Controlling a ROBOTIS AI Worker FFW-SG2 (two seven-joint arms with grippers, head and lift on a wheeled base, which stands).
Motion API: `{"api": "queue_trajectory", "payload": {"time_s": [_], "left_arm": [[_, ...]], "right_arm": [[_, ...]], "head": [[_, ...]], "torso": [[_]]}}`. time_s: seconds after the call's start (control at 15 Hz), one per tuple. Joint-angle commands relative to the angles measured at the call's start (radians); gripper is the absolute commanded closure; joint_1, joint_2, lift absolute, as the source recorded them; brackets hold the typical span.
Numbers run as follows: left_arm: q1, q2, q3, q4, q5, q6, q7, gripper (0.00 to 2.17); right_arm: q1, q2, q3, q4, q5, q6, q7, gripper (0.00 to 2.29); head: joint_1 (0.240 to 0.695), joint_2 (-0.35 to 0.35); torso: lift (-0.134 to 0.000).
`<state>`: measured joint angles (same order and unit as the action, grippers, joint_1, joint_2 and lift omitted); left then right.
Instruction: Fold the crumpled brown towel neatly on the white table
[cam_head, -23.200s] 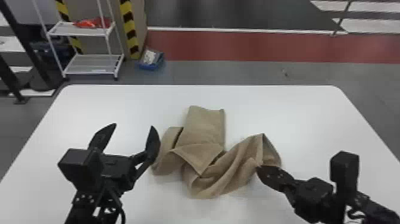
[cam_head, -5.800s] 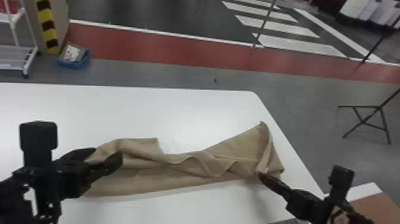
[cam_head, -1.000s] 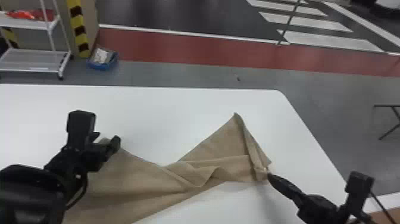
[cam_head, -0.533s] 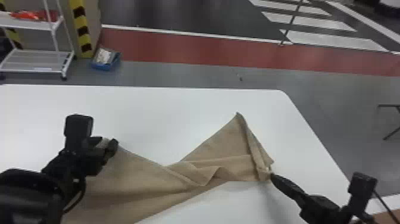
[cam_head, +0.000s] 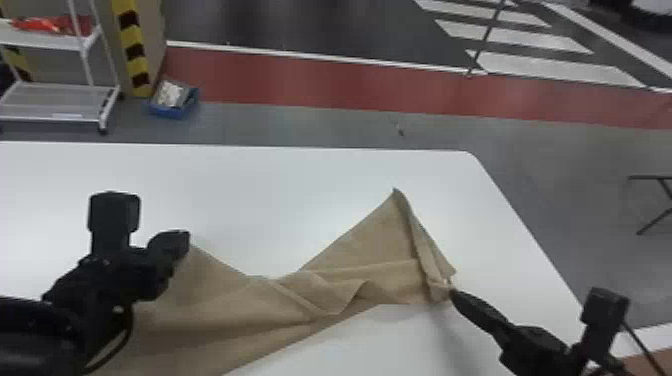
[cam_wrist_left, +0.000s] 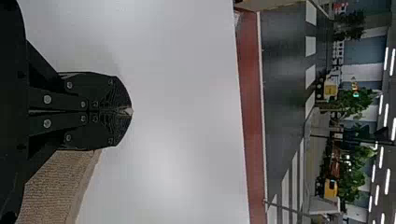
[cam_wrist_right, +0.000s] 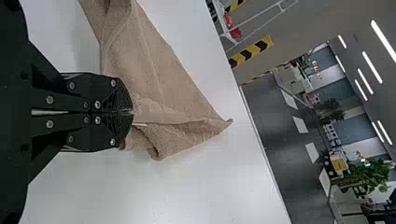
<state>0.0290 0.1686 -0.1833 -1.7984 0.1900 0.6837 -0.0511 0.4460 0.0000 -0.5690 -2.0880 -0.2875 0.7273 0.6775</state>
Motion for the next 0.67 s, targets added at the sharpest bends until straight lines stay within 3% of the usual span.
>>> {"api": "queue_trajectory", "payload": {"time_s": [0.0,0.27,0.47,0.6], "left_arm": [[0.063,0.002,0.050,-0.145,0.043,0.043,-0.015,1.62],[0.124,0.057,0.180,-0.389,0.276,0.162,-0.027,1.62],[0.141,0.097,0.249,-0.478,0.374,0.212,-0.030,1.62],[0.163,0.109,0.360,-0.518,0.519,0.218,-0.036,1.62]], "right_arm": [[0.000,0.001,0.001,-0.017,-0.001,0.011,-0.003,1.80],[-0.027,0.001,-0.042,-0.090,-0.004,0.094,-0.003,1.80],[-0.076,-0.009,-0.138,-0.142,-0.018,0.232,-0.001,1.80],[-0.110,-0.028,-0.216,-0.181,-0.050,0.343,0.005,1.80]], "head": [[0.695,-0.245],[0.695,-0.245],[0.695,-0.247],[0.695,-0.268]], "torso": [[-0.124],[-0.124],[-0.124],[-0.124]]}}
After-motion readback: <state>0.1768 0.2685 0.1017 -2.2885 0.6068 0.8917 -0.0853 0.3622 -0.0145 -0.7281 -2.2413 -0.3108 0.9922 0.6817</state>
